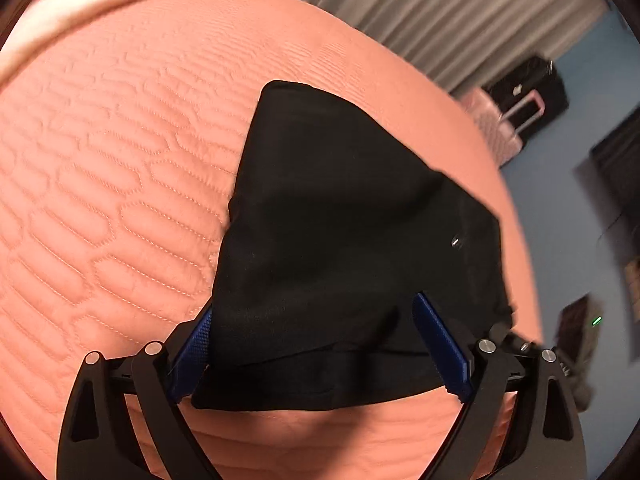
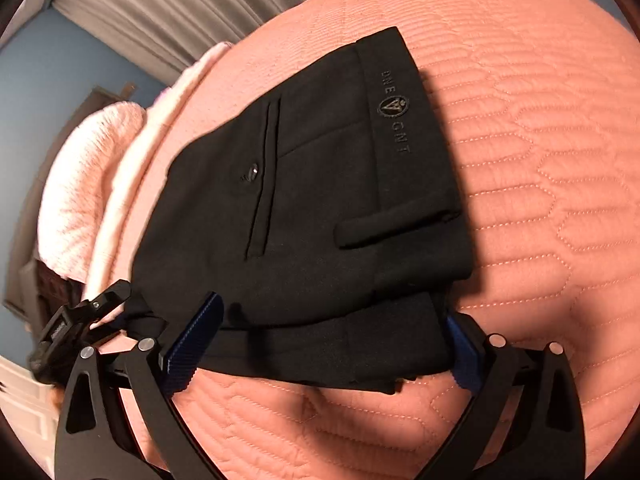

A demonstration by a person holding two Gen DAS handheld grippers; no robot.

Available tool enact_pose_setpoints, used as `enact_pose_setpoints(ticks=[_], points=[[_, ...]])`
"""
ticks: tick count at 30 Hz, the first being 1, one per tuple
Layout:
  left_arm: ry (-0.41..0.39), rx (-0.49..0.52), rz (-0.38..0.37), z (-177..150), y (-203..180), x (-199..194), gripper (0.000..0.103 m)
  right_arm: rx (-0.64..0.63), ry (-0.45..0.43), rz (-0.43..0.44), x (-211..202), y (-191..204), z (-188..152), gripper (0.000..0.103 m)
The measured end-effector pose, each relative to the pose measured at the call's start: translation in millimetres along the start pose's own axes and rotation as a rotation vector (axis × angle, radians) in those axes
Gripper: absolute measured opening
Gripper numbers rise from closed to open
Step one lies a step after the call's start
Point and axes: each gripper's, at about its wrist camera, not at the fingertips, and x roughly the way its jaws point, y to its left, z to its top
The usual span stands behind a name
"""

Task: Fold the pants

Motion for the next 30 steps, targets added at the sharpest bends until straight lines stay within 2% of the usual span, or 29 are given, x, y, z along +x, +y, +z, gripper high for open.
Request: enact_pose_setpoints(ticks=[3, 5, 8, 9, 10, 11, 12, 13, 14, 15, 17, 20, 24, 27, 30], points=[[0.021, -0.125, -0.051, 9, 16, 4, 0.091, 0.081, 0.002, 0.078, -3, -11, 4, 0.097], [0.03, -0.148, -0.064, 16, 16, 5, 0.091, 0.131, 0.002, 0.119, -2, -17, 8, 0.098], [0.096, -0.11, 0.017, 17, 8, 23, 0.091, 0.137, -0.01, 0.107, 1, -17, 11, 0.096], [0.101, -0.086, 0.042, 19, 4, 29, 0.089, 0.121, -0.013, 0.083, 2, -16, 12, 0.089], [0.102, -0.037, 0.077, 18, -2, 34, 0.089, 0.088, -0.015, 0.017, 5, -12, 11, 0.082], [0.108, 0.004, 0.113, 18, -9, 39, 0.089, 0.077, -0.014, -0.036, 6, -11, 11, 0.06], [0.108, 0.037, 0.15, 17, -16, 43, 0.088, 0.084, -0.018, -0.045, 6, -14, 10, 0.044], [0.097, 0.063, 0.187, 15, -22, 44, 0.075, 0.117, -0.017, 0.003, 3, -22, 11, 0.033], [0.094, 0.069, 0.189, 15, -23, 42, 0.061, 0.149, -0.015, 0.045, 1, -27, 11, 0.024], [0.093, 0.051, 0.176, 16, -25, 41, 0.052, 0.144, -0.016, 0.047, -2, -25, 12, 0.021], [0.082, 0.014, 0.156, 21, -27, 31, 0.014, 0.094, -0.027, 0.026, -8, -11, 14, 0.018], [0.08, -0.012, 0.105, 34, -33, 12, 0.012, 0.061, -0.051, 0.052, -25, 14, 27, 0.016], [0.03, 0.033, 0.061, 41, -65, -31, 0.012, -0.011, -0.088, 0.058, -70, 49, 30, 0.015], [0.011, 0.082, 0.026, 16, -82, -82, 0.012, -0.058, -0.104, 0.064, -116, 65, 8, 0.015], [0.006, 0.096, 0.006, -23, -86, -113, 0.013, -0.09, -0.109, 0.053, -156, 69, -40, 0.015]])
